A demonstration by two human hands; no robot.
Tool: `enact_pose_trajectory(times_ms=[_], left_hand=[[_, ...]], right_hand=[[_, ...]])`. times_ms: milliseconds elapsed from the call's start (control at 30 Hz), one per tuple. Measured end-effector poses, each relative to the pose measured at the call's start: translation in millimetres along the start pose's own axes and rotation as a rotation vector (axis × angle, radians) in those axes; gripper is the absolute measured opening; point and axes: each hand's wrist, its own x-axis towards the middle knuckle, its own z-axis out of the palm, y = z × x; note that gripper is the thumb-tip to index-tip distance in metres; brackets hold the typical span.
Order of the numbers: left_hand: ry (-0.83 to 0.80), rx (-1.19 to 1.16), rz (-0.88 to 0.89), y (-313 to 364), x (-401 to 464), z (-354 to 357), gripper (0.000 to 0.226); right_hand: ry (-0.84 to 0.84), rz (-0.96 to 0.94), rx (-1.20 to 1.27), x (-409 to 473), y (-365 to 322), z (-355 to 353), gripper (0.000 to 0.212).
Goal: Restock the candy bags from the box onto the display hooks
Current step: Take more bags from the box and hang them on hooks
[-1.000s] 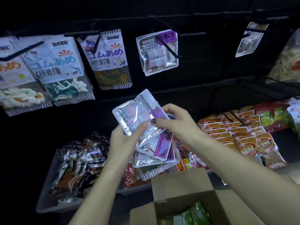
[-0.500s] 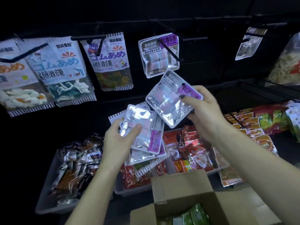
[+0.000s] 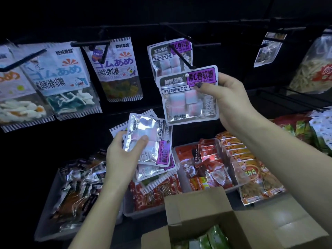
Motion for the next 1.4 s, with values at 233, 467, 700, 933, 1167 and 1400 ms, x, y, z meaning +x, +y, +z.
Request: enact_pose_trajectory(times_ms=[233,467,700,933,1167,1400], left_hand=[[0.009,-0.003,0.007,0,0,1,0.012],[0.001,-0.020,-0.011,2,0,3,0.012],[-0.009,-0.025,0.007,2,-1,5,0.016],[0.002,-0.042,-0.011,2,0,6,0.018],[0.011,-0.063,0.009,4,4,4,0.013],[-0.002,-0.073,0.014,6,6,6,0.014]], right_hand=[[-0.011,0.016,0.032,-2,0,-3,0.022],[0.024,0.027,0.067,-3,-4,-1,0.014],[0.055,0.109,0.044,9,-5,0,0.023],[0.050,0.150,-0.008,45,3,14,0.023],[0.118,0.242,-0.087,91,10,33,0.035],[0.211,0.269,-0.166,105,9,48,0.062]])
